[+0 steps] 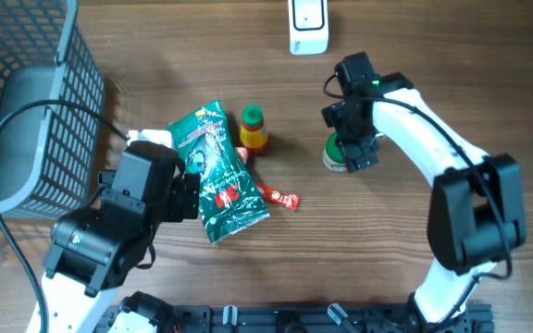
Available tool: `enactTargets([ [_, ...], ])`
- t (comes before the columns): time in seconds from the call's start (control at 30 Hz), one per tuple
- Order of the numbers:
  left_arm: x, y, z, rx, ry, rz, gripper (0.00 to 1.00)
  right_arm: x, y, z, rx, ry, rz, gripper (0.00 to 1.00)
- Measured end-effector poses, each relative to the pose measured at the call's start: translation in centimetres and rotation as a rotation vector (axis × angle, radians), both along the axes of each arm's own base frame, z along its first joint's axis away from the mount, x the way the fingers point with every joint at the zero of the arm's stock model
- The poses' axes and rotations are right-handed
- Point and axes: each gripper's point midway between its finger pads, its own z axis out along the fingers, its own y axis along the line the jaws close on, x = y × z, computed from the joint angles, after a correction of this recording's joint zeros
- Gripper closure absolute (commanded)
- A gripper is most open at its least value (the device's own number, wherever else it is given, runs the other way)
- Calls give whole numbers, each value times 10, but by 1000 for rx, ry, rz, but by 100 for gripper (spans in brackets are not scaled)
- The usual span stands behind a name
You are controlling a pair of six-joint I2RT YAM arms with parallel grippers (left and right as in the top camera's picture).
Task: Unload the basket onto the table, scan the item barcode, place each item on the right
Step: 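Lift the green-lidded jar and turn it sideways with the right gripper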
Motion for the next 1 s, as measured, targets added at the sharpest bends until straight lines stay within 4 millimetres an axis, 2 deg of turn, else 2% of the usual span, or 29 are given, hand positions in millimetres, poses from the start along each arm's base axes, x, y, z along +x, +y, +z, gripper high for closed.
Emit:
enactTargets([
  [0.1, 0, 0, 0, 0, 0, 1, 0, -6, 5, -16, 23, 56, 7, 0],
  [0.33, 0, 0, 0, 0, 0, 0, 0, -7, 5, -17, 22, 60, 17, 10],
  [0.5, 0, 0, 0, 0, 0, 0, 0, -9, 3, -24, 12, 56, 22, 27],
  [0.57, 0, 0, 0, 0, 0, 0, 0, -14, 0, -29, 4, 70, 26, 39],
  [0.83, 0, 0, 0, 0, 0, 0, 0, -18, 0, -30, 12, 70, 161, 44],
  [1.0, 0, 0, 0, 0, 0, 1, 0, -28, -3, -24, 121, 100, 328, 46],
])
